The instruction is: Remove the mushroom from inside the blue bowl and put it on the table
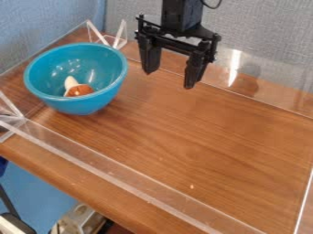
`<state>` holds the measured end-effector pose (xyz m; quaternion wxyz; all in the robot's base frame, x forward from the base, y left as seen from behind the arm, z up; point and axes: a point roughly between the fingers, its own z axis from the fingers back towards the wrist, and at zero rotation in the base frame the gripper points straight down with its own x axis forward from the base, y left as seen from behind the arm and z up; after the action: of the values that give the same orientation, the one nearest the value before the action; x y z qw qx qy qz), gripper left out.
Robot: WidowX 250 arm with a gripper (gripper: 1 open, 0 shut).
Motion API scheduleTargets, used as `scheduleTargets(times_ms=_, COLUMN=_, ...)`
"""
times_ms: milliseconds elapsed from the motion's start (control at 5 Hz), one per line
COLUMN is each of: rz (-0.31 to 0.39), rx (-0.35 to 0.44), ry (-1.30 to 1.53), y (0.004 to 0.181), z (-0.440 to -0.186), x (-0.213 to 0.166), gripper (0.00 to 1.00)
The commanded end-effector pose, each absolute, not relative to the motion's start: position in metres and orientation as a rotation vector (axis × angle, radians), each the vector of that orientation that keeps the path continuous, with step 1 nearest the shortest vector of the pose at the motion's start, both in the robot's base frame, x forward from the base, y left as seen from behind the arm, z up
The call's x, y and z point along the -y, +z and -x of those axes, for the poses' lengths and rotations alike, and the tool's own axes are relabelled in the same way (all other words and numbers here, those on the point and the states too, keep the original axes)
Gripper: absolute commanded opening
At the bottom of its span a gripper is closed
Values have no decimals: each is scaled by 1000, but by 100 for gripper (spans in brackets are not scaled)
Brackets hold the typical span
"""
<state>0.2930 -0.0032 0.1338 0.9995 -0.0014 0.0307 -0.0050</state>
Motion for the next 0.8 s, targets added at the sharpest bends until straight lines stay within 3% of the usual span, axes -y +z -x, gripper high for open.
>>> scheduleTargets(times_ms=0, rz=-4, rx=-61, ry=1, y=134, z=-294, x=-13, gripper=100)
scheduleTargets(times_ms=200, rz=-14, rx=-64, ry=21, y=133, z=-294, x=-34, gripper=100)
scheduleTargets(times_ms=600, rz=-64, rx=-87, ry=92, y=121, z=-292, x=-127, gripper=100)
